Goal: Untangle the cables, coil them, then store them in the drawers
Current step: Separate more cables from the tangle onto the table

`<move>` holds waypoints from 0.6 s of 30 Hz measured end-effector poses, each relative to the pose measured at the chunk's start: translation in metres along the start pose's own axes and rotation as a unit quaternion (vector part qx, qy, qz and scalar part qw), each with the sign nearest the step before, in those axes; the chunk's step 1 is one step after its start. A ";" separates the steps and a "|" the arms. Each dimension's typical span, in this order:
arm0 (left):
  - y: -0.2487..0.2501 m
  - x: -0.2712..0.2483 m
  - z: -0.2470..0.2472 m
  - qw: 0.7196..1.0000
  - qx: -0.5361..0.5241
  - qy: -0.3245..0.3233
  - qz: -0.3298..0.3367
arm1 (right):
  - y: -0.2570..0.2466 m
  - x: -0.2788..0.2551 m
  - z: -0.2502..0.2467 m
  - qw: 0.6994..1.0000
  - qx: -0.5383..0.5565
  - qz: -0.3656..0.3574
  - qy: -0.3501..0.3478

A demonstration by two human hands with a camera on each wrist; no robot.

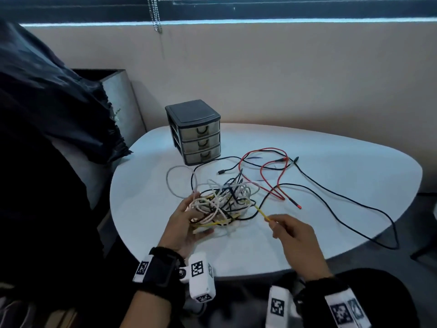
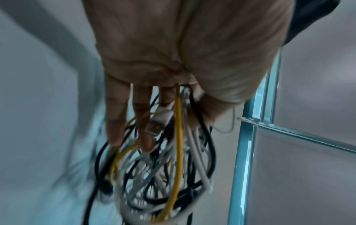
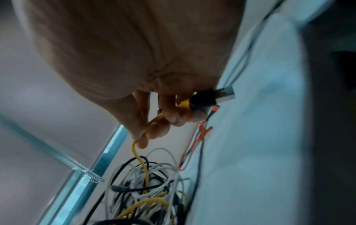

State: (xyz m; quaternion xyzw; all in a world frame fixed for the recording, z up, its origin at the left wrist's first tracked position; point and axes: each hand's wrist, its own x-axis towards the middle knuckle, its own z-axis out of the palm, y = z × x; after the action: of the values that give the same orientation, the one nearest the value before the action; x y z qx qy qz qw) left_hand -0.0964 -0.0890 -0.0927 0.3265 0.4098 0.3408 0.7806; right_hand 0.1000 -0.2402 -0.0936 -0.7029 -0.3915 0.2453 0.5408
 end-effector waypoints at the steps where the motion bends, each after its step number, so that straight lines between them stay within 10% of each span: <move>1: -0.003 -0.004 -0.004 1.000 0.010 0.011 -0.021 | 0.008 -0.010 0.003 1.000 0.012 0.019 0.006; 9: -0.031 -0.014 -0.003 0.974 0.181 0.129 0.033 | 0.014 -0.015 0.006 0.998 0.003 0.048 0.027; 18: -0.019 -0.024 -0.023 0.969 0.226 0.026 0.096 | 0.016 0.004 -0.002 0.997 -0.027 0.073 0.022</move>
State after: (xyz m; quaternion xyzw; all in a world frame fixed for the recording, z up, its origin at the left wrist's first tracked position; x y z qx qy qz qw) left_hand -0.1211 -0.1137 -0.1083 0.5230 0.4627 0.3211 0.6397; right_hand 0.1087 -0.2397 -0.1080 -0.7490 -0.3335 0.2584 0.5109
